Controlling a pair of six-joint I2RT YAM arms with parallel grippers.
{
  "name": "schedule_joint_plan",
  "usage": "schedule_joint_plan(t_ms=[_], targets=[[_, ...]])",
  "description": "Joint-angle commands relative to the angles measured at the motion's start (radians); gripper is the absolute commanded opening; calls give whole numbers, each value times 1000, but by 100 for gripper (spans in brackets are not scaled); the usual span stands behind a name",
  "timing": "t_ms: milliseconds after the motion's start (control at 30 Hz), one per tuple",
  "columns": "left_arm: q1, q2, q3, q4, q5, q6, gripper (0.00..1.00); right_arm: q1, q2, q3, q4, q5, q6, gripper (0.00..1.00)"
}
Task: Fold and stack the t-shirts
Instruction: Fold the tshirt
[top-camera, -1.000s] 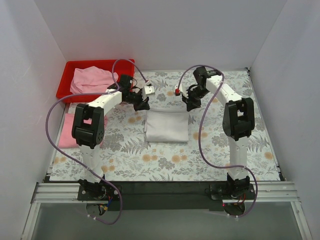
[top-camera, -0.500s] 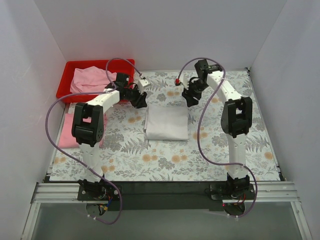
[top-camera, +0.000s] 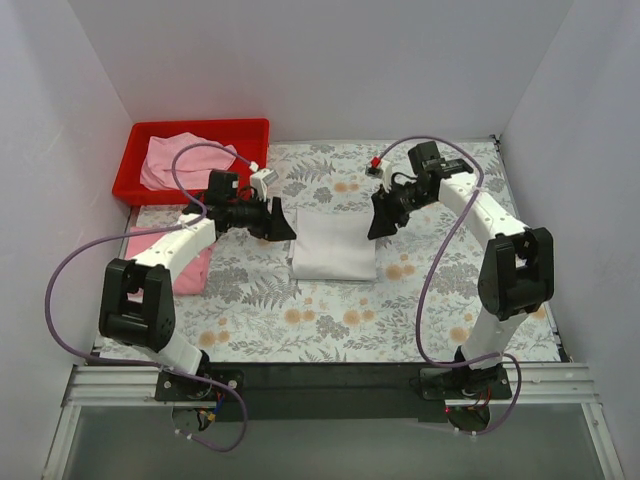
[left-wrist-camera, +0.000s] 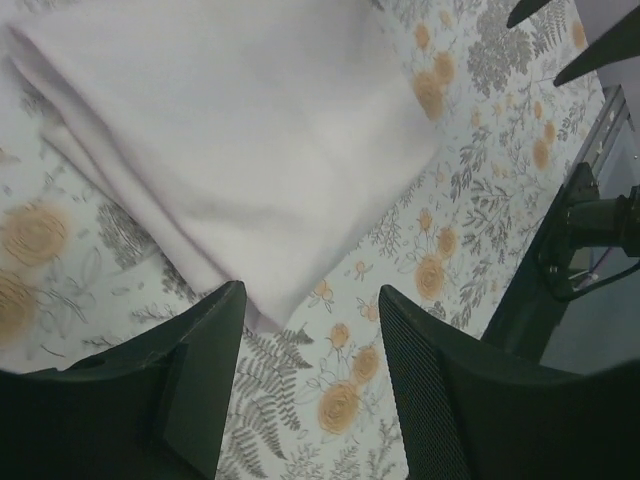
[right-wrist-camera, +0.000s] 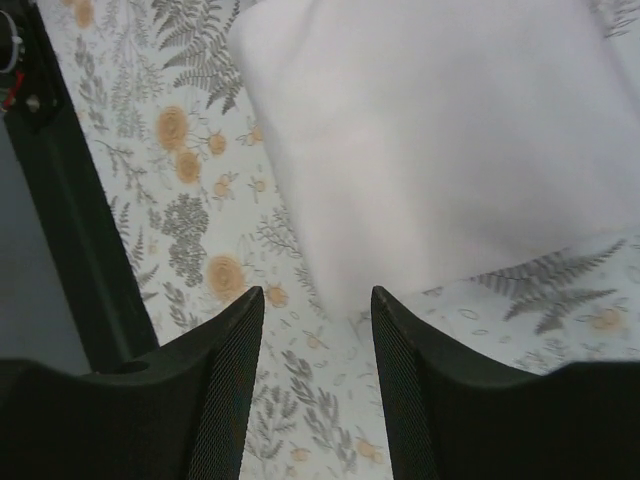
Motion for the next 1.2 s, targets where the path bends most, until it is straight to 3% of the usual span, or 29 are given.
schedule_joint_plan(t_ms=[0, 200, 333, 533, 600, 667, 1000, 1133, 1167], targets=[[-21, -3, -85, -13, -24, -131, 55, 33, -32, -117, 165, -96, 165, 53], [-53, 72, -101, -3, -86, -160, 56, 55, -22, -238, 294, -96, 234, 52], [-56, 141, -98, -3, -55, -173, 50, 58, 24, -282, 333, -90, 245, 51], [-56, 201, -99, -10, 5, -163, 30, 60, 53, -344, 377, -83, 262, 51], [-56, 205, -116, -6, 12, -174, 10, 60, 55, -358, 391, -79, 268, 51], [-55, 205, -131, -4, -12, -185, 0, 63, 55, -384, 399, -75, 274, 51], [-50, 238, -157, -46, -117, -180, 0, 70, 27, -491, 474, -18, 309, 52], [-23, 100, -180, -43, 49, -168, 23, 70, -107, -494, 460, -105, 303, 53], [-22, 4, -187, -29, 61, -163, 25, 69, -165, -488, 465, -128, 305, 53]])
